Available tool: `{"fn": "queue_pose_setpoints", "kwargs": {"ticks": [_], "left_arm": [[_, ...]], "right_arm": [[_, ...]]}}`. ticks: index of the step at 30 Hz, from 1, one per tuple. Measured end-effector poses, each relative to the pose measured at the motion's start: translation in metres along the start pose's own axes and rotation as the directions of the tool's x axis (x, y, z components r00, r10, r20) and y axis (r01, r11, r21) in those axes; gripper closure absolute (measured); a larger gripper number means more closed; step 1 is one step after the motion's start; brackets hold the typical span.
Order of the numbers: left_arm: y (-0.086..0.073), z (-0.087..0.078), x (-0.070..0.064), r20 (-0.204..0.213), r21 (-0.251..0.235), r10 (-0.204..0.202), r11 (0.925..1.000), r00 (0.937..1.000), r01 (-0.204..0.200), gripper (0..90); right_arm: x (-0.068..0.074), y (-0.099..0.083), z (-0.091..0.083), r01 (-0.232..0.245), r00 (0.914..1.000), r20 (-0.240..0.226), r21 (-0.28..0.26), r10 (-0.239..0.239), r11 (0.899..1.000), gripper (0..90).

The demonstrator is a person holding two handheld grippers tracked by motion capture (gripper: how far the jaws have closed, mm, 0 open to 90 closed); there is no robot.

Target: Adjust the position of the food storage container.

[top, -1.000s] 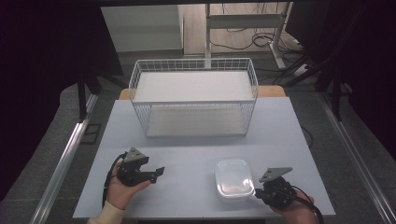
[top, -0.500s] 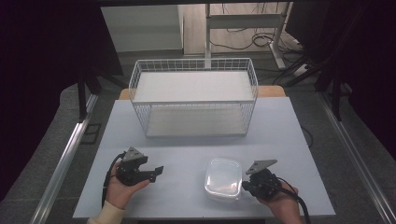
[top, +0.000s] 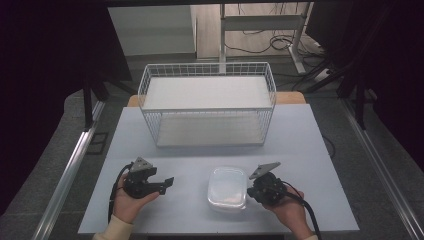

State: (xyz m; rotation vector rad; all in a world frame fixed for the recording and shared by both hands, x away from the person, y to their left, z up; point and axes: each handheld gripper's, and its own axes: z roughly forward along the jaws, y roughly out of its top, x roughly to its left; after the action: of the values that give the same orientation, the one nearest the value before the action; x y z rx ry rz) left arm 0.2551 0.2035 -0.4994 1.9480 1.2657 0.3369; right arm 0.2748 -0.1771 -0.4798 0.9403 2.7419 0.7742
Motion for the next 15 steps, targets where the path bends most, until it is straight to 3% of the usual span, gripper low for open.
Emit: {"fn": "queue_pose_setpoints", "kwargs": {"ticks": [6,15], "left_arm": [[0.001,-0.003,0.004,-0.003,-0.005,-0.017,0.9998,0.9999,0.017,23.6],[0.001,-0.003,0.003,0.000,-0.007,-0.015,0.9999,0.9999,0.015,23.6]], "right_arm": [[0.004,0.025,0.015,0.036,0.9991,-0.023,0.017,-0.035,0.999,89.7],[0.009,0.032,0.022,0.046,0.9985,-0.030,0.019,-0.045,0.999,89.7]]}}
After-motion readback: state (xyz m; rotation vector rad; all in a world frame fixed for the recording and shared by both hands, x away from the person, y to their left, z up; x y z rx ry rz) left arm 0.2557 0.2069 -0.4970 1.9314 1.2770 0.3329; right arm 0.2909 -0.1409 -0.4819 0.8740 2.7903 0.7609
